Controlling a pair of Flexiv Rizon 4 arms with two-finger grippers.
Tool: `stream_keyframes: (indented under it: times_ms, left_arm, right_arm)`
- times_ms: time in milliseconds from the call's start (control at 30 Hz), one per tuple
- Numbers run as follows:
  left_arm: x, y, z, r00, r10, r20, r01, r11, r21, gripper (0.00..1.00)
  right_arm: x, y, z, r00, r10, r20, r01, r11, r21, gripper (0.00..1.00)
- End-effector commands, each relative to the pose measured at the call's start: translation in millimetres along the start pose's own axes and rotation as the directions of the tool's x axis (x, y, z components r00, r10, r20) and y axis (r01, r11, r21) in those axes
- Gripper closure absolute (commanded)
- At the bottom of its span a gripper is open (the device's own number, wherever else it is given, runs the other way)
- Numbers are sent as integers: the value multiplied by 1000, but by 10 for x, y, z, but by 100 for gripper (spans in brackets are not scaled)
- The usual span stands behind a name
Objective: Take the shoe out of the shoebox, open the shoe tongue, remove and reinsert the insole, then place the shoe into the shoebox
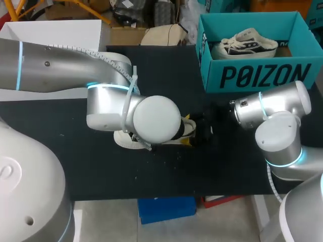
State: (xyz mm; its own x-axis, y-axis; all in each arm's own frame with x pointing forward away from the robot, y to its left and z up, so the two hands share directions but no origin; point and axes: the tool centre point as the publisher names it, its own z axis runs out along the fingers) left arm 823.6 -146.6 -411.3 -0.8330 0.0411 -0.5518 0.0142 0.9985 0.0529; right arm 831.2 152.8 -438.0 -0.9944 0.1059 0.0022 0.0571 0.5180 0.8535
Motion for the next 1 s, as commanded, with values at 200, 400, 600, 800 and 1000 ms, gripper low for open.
stream_keyframes:
  times_ms: [200, 400, 600, 800, 1000]
  left_arm:
    - [70, -7, 15, 994, 36, -103, -29, 997, 67, 100]
    - [32, -23, -93, 968, 48, -245, -9, 987, 158, 100]
    - [-13, -61, -205, 937, 64, -344, 12, 976, 216, 100]
    - [-63, -78, -321, 922, 72, -380, 37, 962, 271, 100]
    - [-114, -97, -409, 916, 76, -395, 56, 948, 312, 100]
  right_arm:
    - [-26, -34, -8, 1000, 3, 2, -3, 1000, 1, 100]
    - [-26, -34, -8, 1000, 3, 2, -3, 1000, 1, 100]
    - [-26, -34, -8, 1000, 3, 2, -3, 1000, 1, 100]
    - [-26, -34, -8, 1000, 3, 2, -3, 1000, 1, 100]
    - [-26, -34, -8, 1000, 3, 2, -3, 1000, 1, 100]
